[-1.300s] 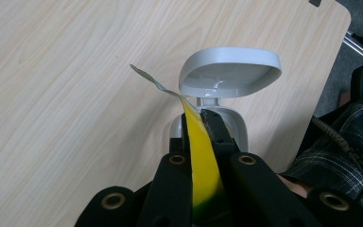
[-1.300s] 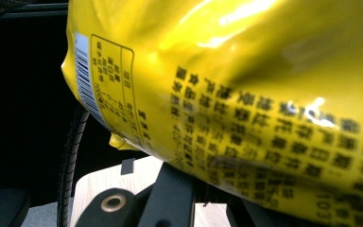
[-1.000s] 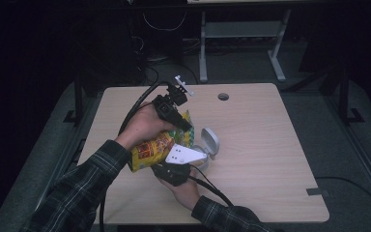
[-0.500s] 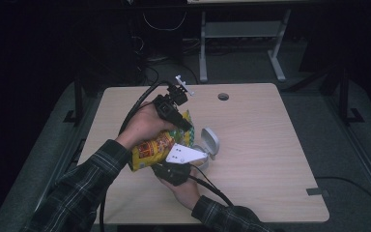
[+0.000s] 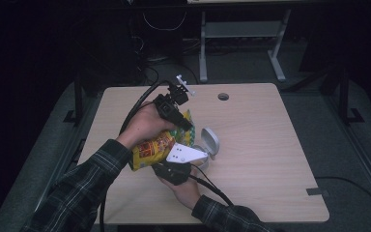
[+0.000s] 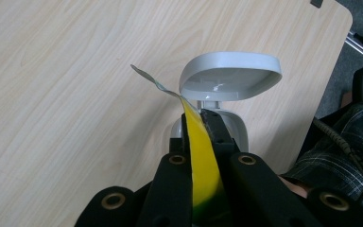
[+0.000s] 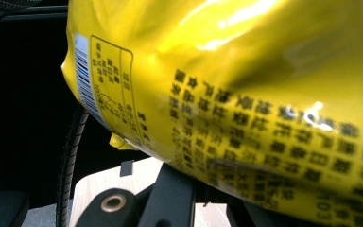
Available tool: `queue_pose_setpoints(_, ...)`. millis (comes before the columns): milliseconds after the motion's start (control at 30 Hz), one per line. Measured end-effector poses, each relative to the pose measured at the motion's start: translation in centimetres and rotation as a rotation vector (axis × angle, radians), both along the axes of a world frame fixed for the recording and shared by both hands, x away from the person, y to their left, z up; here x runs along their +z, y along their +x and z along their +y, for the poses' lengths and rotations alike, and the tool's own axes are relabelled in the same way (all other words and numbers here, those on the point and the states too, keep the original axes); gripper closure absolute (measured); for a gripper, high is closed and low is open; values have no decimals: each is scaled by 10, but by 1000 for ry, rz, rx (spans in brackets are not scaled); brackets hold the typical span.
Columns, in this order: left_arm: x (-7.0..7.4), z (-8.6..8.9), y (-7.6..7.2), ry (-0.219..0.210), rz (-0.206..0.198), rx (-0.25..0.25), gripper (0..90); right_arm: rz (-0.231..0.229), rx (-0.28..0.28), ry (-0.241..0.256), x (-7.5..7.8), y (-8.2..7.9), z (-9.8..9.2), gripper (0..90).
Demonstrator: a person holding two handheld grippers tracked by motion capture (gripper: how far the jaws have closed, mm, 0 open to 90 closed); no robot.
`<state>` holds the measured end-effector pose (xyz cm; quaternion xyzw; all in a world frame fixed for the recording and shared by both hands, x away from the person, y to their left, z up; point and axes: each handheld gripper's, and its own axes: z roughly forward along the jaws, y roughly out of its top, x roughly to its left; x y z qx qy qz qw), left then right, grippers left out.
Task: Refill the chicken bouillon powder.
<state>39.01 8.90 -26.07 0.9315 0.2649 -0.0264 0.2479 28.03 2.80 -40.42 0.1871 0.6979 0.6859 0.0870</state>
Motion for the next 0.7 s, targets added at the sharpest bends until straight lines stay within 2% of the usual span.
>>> queue_pose_setpoints(700,1,-2,0,9,-4,-5,900,1,-2,8,2,0,-1,898)
